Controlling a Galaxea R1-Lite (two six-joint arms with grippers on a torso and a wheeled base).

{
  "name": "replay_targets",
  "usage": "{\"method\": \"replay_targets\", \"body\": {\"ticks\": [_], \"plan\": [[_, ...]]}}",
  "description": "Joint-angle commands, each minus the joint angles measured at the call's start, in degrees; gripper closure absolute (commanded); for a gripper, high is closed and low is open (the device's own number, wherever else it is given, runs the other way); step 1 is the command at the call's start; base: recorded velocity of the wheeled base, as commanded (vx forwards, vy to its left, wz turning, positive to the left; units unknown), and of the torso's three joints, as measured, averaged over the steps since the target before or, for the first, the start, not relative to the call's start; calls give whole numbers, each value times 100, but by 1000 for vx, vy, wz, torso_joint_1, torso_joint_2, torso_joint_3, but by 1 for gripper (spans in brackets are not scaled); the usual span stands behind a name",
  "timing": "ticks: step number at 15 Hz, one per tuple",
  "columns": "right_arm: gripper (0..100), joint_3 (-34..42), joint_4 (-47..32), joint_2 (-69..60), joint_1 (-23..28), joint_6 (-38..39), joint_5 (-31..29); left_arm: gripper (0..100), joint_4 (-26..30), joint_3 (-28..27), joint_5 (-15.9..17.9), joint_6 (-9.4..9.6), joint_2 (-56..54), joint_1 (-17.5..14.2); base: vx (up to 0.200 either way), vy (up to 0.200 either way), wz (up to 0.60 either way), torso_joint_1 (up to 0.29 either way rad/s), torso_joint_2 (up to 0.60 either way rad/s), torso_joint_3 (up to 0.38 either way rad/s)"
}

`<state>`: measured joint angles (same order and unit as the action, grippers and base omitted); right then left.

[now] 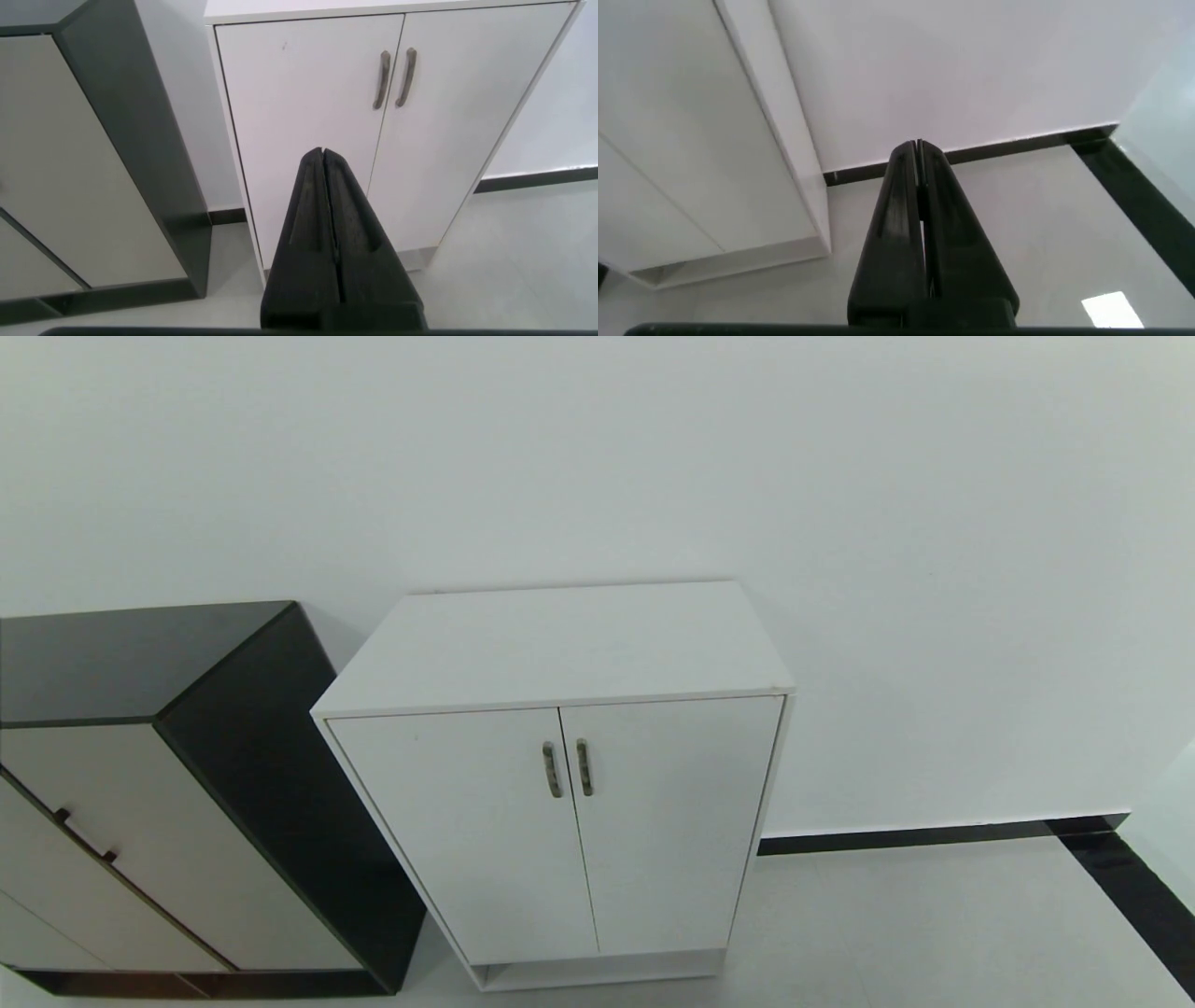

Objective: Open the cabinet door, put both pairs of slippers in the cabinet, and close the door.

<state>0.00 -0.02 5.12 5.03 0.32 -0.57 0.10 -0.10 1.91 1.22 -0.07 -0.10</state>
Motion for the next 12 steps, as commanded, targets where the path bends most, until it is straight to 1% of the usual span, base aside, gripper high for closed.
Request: {"method": "replay_targets", "body": {"ticks": [1,3,4,5,12], "plan": [[100,0,-6,-73,-837,-23,22,100,-1,1,2,1,7,1,0,0,0,0,0,0],[100,0,2,-345,-565,-5,13,100,-1,1,2,1,7,1,0,0,0,0,0,0],[100,-9,-6,-512,-486,-76,-92,100,-1,1,2,1,7,1,0,0,0,0,0,0],[100,-9,-15,-512,-486,-67,-250,100,-1,1,2,10,7,1,0,0,0,0,0,0],[100,0,2,-512,-486,-49,-250,100,-1,1,2,10,7,1,0,0,0,0,0,0]]}}
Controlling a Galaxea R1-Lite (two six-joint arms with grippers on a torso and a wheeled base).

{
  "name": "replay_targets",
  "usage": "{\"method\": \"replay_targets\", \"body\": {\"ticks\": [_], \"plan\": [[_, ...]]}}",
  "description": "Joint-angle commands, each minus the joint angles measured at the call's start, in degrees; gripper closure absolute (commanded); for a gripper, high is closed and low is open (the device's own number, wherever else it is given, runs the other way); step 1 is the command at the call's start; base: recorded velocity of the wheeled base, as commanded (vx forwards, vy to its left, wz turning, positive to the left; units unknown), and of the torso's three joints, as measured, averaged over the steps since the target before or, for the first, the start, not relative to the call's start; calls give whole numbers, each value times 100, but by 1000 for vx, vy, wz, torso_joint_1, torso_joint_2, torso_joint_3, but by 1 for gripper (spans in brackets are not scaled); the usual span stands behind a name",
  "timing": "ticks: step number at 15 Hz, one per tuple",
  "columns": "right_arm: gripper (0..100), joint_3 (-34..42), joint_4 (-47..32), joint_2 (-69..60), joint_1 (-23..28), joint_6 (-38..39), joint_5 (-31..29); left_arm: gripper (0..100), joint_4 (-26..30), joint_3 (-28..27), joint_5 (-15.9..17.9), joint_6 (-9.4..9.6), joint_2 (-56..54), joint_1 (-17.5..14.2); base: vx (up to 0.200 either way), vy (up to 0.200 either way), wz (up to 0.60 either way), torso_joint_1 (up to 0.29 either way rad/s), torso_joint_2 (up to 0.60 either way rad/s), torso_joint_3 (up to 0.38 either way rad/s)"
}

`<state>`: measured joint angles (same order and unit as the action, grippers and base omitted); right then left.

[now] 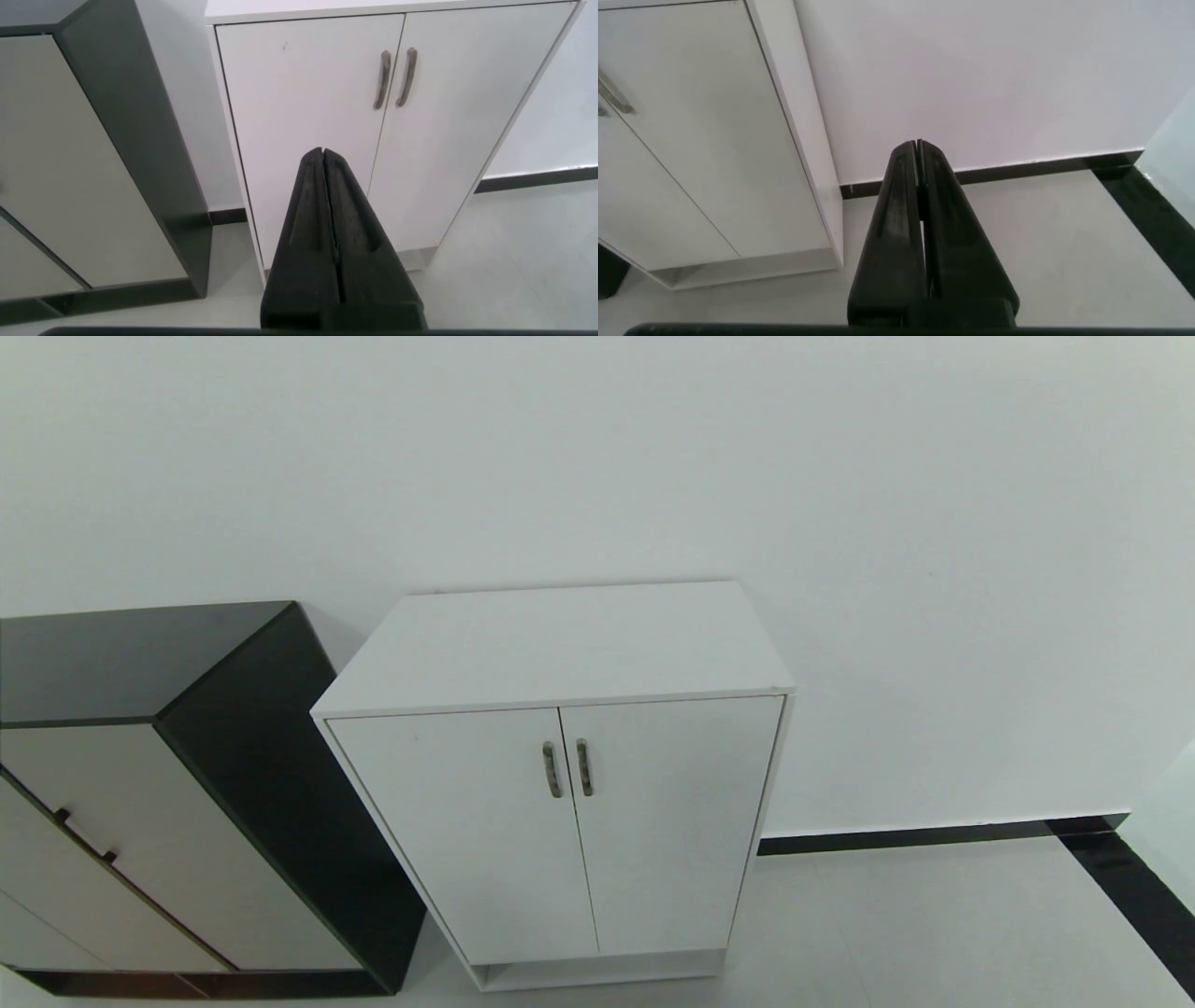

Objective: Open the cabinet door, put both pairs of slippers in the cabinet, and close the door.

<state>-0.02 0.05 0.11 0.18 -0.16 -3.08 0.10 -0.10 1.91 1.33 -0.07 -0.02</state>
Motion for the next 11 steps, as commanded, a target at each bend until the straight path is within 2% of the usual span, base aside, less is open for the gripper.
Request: {"method": "replay_targets", "body": {"ticks": [1,11], "plan": [[100,2,-5,-11,-1,-2,1,100,-1,1,2,-1,7,-6,0,0,0,0,0,0],[100,2,4,-11,-1,113,1,100,-1,1,2,8,7,-33,0,0,0,0,0,0]]}}
